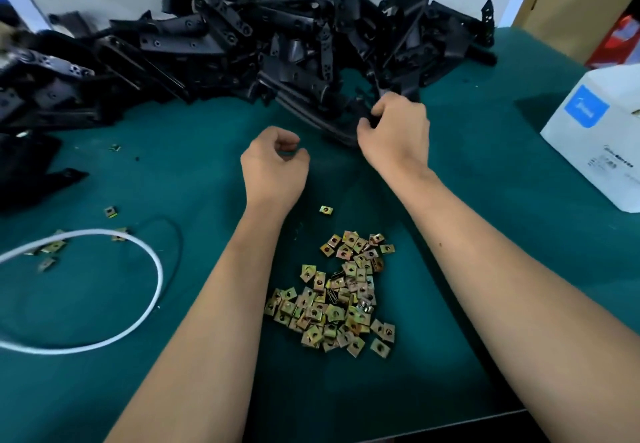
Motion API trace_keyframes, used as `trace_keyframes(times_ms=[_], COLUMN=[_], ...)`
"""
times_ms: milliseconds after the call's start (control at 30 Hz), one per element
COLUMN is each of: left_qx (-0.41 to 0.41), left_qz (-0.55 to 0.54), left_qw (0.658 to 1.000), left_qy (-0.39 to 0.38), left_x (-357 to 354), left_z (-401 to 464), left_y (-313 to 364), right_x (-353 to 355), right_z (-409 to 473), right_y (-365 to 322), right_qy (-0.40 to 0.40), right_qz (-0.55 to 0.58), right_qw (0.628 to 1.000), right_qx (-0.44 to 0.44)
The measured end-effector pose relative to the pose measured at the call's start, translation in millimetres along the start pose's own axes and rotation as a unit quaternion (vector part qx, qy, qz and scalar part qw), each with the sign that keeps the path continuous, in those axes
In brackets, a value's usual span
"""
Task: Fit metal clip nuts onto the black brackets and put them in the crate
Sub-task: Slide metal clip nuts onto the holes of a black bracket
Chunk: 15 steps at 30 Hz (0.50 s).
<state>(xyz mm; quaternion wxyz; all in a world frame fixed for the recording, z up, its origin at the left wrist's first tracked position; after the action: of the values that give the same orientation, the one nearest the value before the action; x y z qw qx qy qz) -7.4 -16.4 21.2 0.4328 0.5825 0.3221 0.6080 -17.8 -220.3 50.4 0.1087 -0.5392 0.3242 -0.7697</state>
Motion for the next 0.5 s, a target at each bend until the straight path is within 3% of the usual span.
trace_keyframes(times_ms=[133, 267, 367, 500], left_qx=[-0.001, 0.003, 0.003, -0.001], left_qz=[0.004, -0.003, -0.027, -0.103], left_qw=[1.0, 1.0, 1.0, 0.994], left_qy=[-0.003, -0.006, -0.014, -0.038], left_x=[-1, -2, -3, -7], left_z=[-2, -1, -1, 0], left_y=[0, -1, -3, -3], right_x=[10, 23, 29, 39], right_z=[1, 0, 0, -8], right_y=[7, 3, -1, -1], right_qy=[-0.02, -0.006, 0.004, 0.085], right_qz=[-0.033, -0.055, 0.027, 0.141], right_qw=[0.998, 0.998, 0.999, 0.982], right_qx=[-0.044, -0.018, 0.032, 0.089])
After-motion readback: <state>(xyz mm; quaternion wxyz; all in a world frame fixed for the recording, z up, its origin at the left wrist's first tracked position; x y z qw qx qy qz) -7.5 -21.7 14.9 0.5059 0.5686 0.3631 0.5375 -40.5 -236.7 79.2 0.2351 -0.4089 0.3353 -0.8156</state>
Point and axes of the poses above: each hand's wrist, its own z-axis towards the middle knuckle, its own x-axis out of the back of the hand, y = z × x, the point moved 5 cm from there along z, towards the middle knuckle, and after that the axes turned 13 degrees about -y, right-handed, at the moved point
